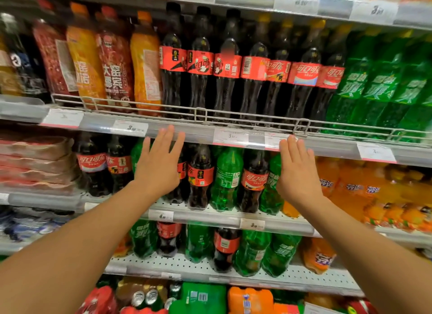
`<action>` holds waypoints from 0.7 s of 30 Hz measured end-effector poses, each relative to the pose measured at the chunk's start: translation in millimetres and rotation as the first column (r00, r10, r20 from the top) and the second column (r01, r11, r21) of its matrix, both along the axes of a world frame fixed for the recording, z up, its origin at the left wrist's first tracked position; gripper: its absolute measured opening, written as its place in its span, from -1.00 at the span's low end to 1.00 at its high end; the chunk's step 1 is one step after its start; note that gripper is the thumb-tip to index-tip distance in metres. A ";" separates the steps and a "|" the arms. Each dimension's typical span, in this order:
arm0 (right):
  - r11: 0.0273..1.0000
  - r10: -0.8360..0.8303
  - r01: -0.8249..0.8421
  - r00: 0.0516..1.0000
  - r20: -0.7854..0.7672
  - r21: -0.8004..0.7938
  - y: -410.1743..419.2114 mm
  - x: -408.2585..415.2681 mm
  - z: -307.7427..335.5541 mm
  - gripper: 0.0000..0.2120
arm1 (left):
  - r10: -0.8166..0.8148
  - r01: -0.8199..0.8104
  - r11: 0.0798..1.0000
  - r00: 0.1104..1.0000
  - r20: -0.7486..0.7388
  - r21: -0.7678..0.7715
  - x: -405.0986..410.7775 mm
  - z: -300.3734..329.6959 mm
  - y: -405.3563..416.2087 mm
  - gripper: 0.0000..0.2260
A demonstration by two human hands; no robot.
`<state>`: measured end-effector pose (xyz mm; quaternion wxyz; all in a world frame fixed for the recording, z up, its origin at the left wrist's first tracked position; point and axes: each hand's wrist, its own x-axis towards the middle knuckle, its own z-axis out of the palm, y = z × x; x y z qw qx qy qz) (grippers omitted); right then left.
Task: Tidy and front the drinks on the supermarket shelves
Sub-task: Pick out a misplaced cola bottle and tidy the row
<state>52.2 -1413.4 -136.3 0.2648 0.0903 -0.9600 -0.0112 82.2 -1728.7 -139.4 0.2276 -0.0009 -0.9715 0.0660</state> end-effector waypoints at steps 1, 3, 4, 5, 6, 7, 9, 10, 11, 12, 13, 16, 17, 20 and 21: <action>1.000 -0.011 0.011 1.000 0.008 -0.001 -1.7 0.3 1.1 -0.22 | 0.007 -0.007 1.000 1.000 0.010 0.004 0.5 0.5 0.2 -0.12; 0.999 -0.022 0.023 0.999 0.024 -0.036 -9.4 1.6 6.1 -0.22 | 0.025 -0.025 1.000 0.999 0.032 0.003 1.1 1.6 2.4 -0.09; 0.999 -0.002 0.003 1.000 0.025 -0.054 -14.8 2.1 8.5 -0.23 | 0.028 -0.028 1.000 0.999 0.043 0.000 1.3 2.3 3.6 -0.08; 0.998 0.047 -0.046 0.999 0.014 -0.051 -21.3 1.6 10.2 -0.22 | 0.027 -0.027 1.000 0.998 0.054 0.001 1.0 4.2 3.7 -0.08; 0.993 0.115 -0.115 0.993 -0.003 -0.029 -29.1 0.9 10.8 -0.21 | 0.019 -0.019 1.000 0.997 0.068 0.001 1.4 6.9 2.1 -0.08; 0.982 0.187 -0.187 0.982 -0.014 0.000 -37.8 0.2 10.9 -0.18 | 0.003 -0.002 1.000 0.996 0.085 -0.008 2.2 11.2 -2.2 -0.08; 0.952 0.305 -0.305 0.952 -0.033 0.016 -56.1 -3.0 12.0 -0.14 | -0.022 0.027 0.998 0.995 0.099 -0.053 6.6 22.4 -19.0 -0.09; 0.940 0.341 -0.341 0.939 -0.037 0.007 -64.9 -5.2 13.4 -0.14 | -0.017 0.024 0.997 0.995 0.097 -0.075 10.1 28.4 -30.9 -0.10; 0.932 0.362 -0.362 0.932 -0.030 -0.004 -73.4 -6.7 14.7 -0.14 | 0.002 0.006 0.996 0.996 0.093 -0.085 14.8 33.5 -43.9 -0.10; 0.929 0.369 -0.370 0.929 -0.019 -0.011 -80.4 -7.8 15.2 -0.14 | 0.026 -0.018 0.996 0.996 0.088 -0.087 19.8 36.8 -57.1 -0.12; 0.931 0.365 -0.365 0.931 -0.015 -0.007 -86.0 -8.4 14.5 -0.15 | 0.045 -0.037 0.995 0.996 0.083 -0.097 24.4 38.0 -69.6 -0.14; 0.952 0.301 -0.297 0.953 -0.041 0.070 -94.9 -9.8 5.3 -0.21 | 0.070 -0.060 0.989 0.995 0.071 -0.134 30.4 34.0 -99.0 -0.19; 0.959 0.273 -0.269 0.961 -0.043 0.087 -96.6 -10.1 0.7 -0.20 | 0.068 -0.061 0.990 0.996 0.058 -0.125 29.1 31.5 -105.8 -0.19; 0.977 0.202 -0.197 0.978 -0.053 0.081 -104.0 -10.2 -7.7 -0.16 | 0.026 -0.023 0.996 0.999 0.034 -0.088 22.9 18.4 -119.4 -0.18; 0.982 0.178 -0.174 0.982 -0.061 0.071 -107.4 -9.8 -8.8 -0.16 | 0.007 -0.005 0.997 1.000 0.023 -0.074 20.5 12.4 -121.7 -0.17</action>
